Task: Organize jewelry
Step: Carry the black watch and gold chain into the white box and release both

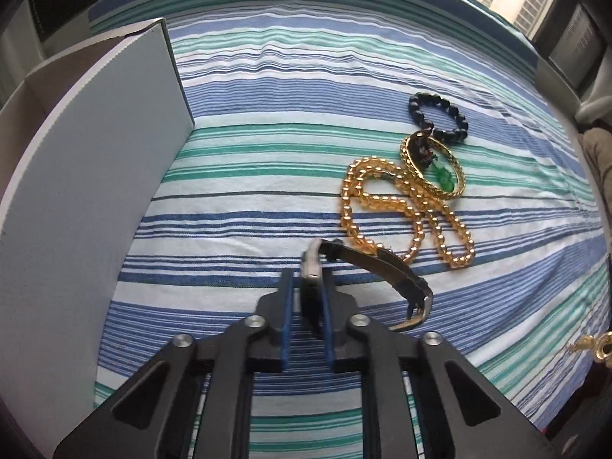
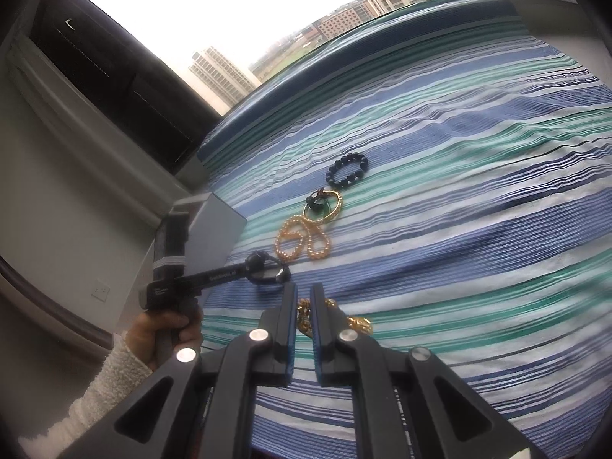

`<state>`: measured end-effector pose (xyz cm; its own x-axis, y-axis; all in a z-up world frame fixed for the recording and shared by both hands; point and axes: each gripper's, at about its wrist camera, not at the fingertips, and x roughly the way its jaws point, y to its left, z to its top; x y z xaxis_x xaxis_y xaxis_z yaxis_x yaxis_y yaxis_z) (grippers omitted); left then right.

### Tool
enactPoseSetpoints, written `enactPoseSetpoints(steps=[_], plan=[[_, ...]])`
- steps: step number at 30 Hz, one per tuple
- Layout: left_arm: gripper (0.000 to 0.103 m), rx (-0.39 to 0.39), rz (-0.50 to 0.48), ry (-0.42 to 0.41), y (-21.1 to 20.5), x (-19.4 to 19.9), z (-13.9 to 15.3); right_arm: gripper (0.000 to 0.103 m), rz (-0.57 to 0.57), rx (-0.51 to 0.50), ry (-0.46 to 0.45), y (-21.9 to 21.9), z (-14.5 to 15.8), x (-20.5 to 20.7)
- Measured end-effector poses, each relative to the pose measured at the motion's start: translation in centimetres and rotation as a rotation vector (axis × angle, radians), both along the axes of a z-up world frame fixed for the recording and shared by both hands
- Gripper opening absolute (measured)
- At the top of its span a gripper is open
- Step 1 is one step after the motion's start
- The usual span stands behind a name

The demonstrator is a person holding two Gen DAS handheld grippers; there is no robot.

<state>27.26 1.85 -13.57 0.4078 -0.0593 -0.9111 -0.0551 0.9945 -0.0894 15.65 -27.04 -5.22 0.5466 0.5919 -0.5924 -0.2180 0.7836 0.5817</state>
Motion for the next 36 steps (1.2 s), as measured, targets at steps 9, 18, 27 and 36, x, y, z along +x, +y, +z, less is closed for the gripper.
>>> enactPoseSetpoints(steps=[9, 18, 27, 36], plan=[[0.009, -0.224, 0.055, -0.096, 4.6, -7.3, 5.6, 0.007, 0.053, -0.003, 0.004, 2.1, 2.0, 1.2], [0.009, -0.278, 0.136, -0.235, 15.3, -16.7, 16.4, 0.007, 0.248, -0.007, -0.073, 12.3, 7.3, 3.2], [0.009, -0.101, 0.439, -0.212, 28.8, -19.0, 14.7, 0.007, 0.508, 0.052, -0.124, 30.4, 12.0, 6.1], [0.009, -0.088, 0.598, -0.086, 35.7, -19.1, 7.9, 0.007, 0.671, -0.068, -0.076, 47.3, 8.9, 7.6]])
